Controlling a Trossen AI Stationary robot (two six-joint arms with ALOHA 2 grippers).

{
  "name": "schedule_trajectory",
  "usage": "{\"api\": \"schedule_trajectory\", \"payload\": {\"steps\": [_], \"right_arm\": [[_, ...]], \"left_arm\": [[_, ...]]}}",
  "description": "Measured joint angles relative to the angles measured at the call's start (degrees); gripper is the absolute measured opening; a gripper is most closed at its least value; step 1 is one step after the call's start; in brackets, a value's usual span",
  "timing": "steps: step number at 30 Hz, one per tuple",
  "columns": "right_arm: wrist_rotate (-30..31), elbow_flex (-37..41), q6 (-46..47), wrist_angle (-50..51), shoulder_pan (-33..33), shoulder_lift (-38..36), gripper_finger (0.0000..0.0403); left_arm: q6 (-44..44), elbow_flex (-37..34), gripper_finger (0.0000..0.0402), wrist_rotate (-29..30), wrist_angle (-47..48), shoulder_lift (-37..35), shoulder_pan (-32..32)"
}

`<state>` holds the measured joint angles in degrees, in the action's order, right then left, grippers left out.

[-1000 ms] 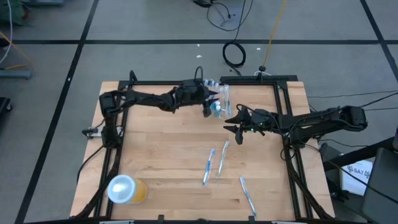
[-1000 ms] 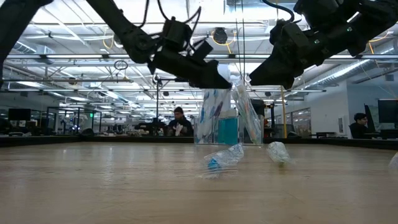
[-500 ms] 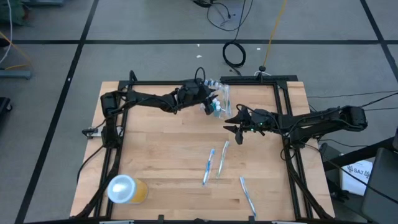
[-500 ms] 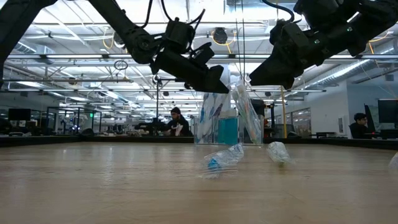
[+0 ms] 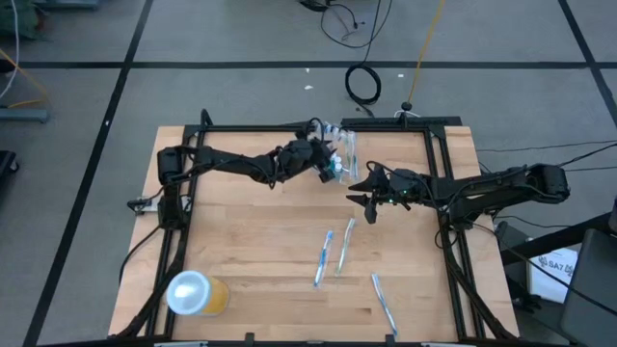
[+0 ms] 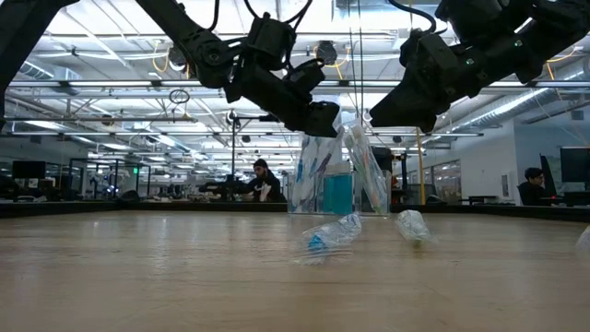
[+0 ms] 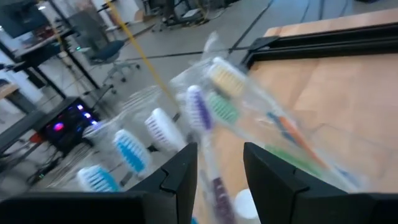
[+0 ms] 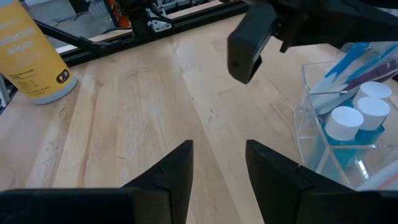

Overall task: Pick & Place toothbrushing station
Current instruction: Put the violet toothbrush into the transparent organizer

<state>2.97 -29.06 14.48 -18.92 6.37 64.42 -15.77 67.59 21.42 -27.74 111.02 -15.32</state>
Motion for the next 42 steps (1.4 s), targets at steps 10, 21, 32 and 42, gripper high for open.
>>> {"api": "schedule_trajectory", "payload": {"steps": [10, 21, 32, 42], "right_arm": [[0.01, 0.0, 0.02, -0.02, 0.01, 0.0, 0.0141], [0.01, 0.04, 0.02, -0.02, 0.02, 0.0, 0.0141], [0.01, 0.04, -0.09, -0.02, 0.02, 0.0, 0.0141], [0.04, 0.07, -0.26, 0.33, 0.02, -0.02, 0.0141]], "left_arm": [[9.07, 0.0, 0.0136, -13.11, 2.73, 0.0, -4.76], [10.46, 0.0, 0.0112, -18.63, 4.6, 0.0, -7.19], [11.31, -0.04, 0.0009, -18.54, 5.4, -0.59, -7.8], [16.77, -0.02, 0.0003, -17.93, 12.92, -3.62, -7.82]]}}
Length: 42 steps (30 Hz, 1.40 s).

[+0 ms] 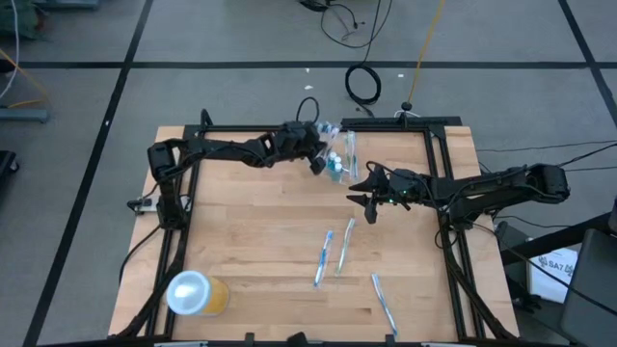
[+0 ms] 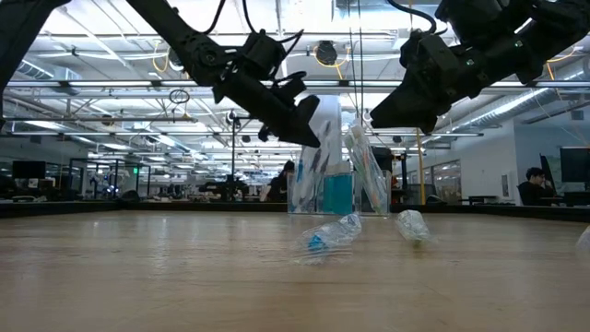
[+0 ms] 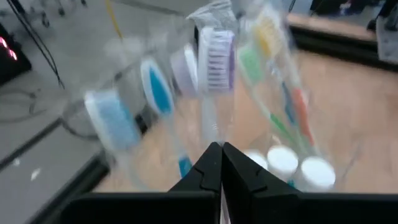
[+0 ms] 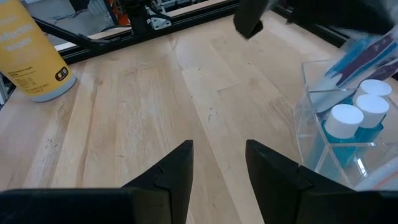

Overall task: Pick & Place toothbrushing station
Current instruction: Put the violet toothbrush into the transparent organizer, then put the blue toothbrush into the transparent organizer

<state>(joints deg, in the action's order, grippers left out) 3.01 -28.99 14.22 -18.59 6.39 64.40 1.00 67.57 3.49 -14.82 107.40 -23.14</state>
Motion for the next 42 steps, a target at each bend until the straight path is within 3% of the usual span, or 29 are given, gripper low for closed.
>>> {"api": "schedule_trajectory", "payload": {"steps": [8, 20, 27, 38, 42], "right_arm": [[-0.02, 0.0, 0.04, 0.0, 0.0, 0.0, 0.0141], [-0.02, 0.0, -0.14, 0.0, 0.0, 0.0, 0.0141], [0.07, 0.0, -0.57, 0.0, 0.0, 0.0, 0.0141], [0.15, 0.0, -0.57, 0.0, 0.0, 0.0, 0.0141], [0.16, 0.0, -0.57, 0.0, 0.0, 0.0, 0.0141]], "left_arm": [[0.43, -0.61, 0.0004, 9.35, 5.95, 0.17, 0.09], [-5.66, -0.61, 0.0006, 8.28, 8.51, 0.17, 2.03], [-5.91, -0.63, 0.0039, 12.65, 10.14, 0.26, 2.19], [-10.69, -0.7, 0.0126, 13.24, 13.72, 0.26, 5.15], [-12.52, -0.7, 0.0148, 18.9, 14.29, -1.02, 7.32]]}}
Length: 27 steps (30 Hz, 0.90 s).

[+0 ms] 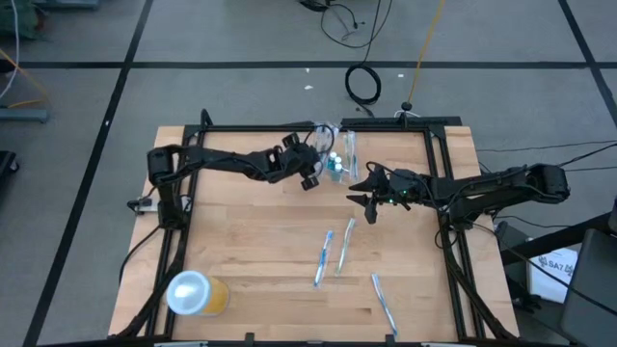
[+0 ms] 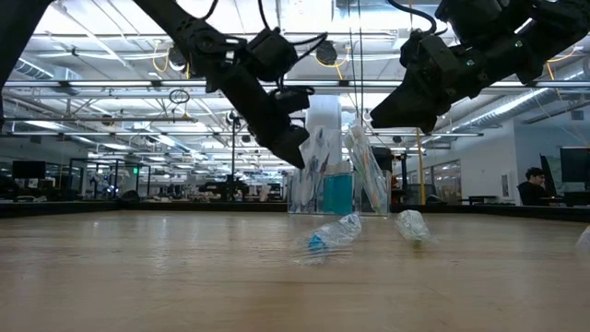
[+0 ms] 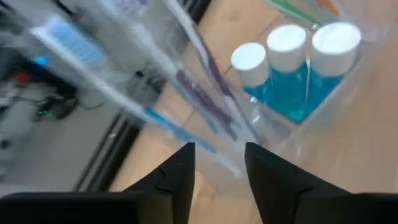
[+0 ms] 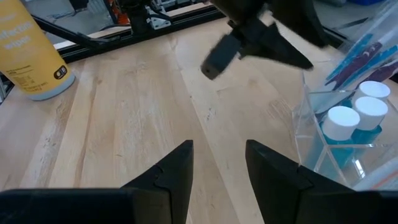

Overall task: Pick & Place toothbrushing station
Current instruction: Put the blue toothbrush into the transparent organizer

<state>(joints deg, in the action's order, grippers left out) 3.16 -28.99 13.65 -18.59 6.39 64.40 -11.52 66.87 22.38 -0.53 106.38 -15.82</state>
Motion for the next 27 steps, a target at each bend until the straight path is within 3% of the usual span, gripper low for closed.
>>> {"api": "schedule_trajectory", "payload": {"steps": [3, 6, 14, 17, 22, 27], "right_arm": [[0.02, -0.02, 0.0, 0.01, 0.0, 0.0, 0.0141], [-0.06, -0.02, 0.0, 0.0, -0.01, 0.0, 0.0141], [-0.01, -0.02, 0.11, 0.02, 0.0, 0.0, 0.0141], [0.0, -0.02, 0.17, 0.01, 0.0, 0.0, 0.0141], [0.0, -0.02, 0.17, 0.06, 0.0, 0.0, 0.0141], [-0.03, -0.02, 0.17, 0.4, -0.01, 0.0, 0.0141]], "left_arm": [[0.18, -0.02, 0.0157, 4.69, 2.6, -2.42, 1.73], [4.13, -0.02, 0.0158, 3.74, 8.1, -5.53, 3.24], [20.18, 0.03, 0.0159, -17.82, 18.72, -10.62, 7.32], [23.33, 0.03, 0.0159, -22.23, 19.68, -10.17, 9.66], [27.73, 0.0, 0.0159, -22.81, 20.09, -8.42, 14.33], [35.4, 0.09, 0.0159, -18.45, 17.96, -6.01, 19.32]]}}
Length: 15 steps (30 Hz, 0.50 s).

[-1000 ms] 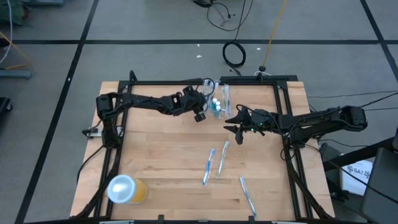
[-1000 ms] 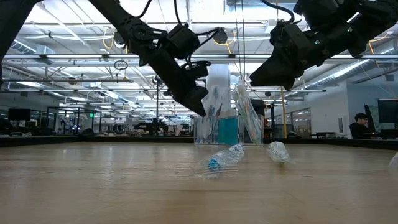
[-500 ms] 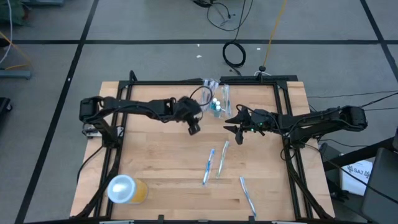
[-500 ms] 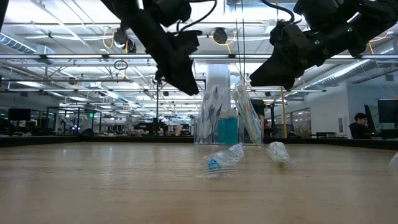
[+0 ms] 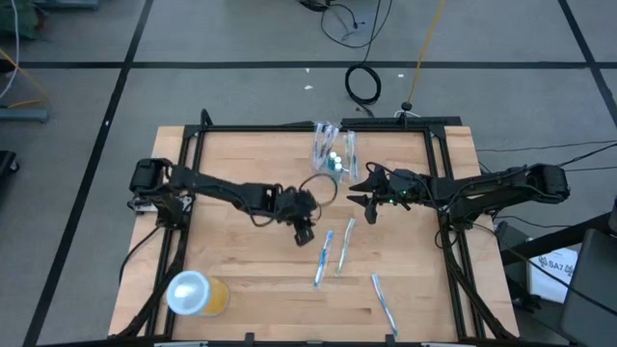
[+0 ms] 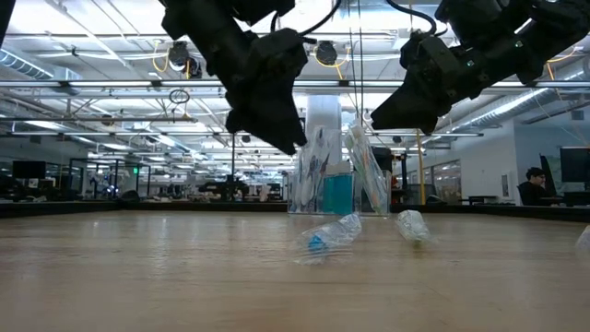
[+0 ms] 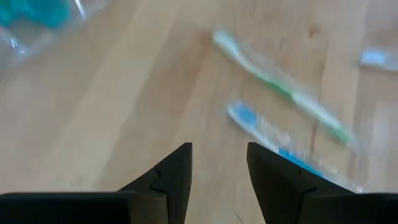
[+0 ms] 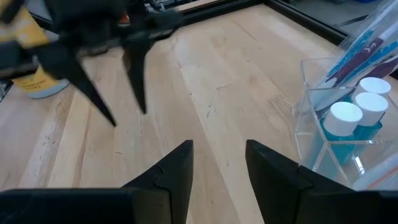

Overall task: Pick & Place toothbrushing station
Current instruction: Put the blue toothbrush into the transparent organizer

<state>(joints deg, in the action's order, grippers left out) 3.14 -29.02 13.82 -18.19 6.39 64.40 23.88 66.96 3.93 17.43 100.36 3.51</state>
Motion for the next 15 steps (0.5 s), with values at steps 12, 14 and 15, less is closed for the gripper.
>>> {"api": "schedule_trajectory", "payload": {"steps": [12, 14, 15], "right_arm": [[0.02, 0.0, 0.04, -0.22, -0.01, 0.02, 0.0141], [0.04, 0.0, 0.17, -0.25, -0.02, 0.0, 0.0141], [0.04, 0.03, 0.7, -0.03, -0.13, 0.0, 0.0141]], "left_arm": [[6.88, 0.0, 0.0159, 2.04, -10.99, 7.74, 7.75], [8.2, -0.04, 0.0159, 2.09, -13.68, 8.85, 8.41], [8.69, 0.0, 0.0159, 2.1, -15.01, 9.33, 8.68]]}}
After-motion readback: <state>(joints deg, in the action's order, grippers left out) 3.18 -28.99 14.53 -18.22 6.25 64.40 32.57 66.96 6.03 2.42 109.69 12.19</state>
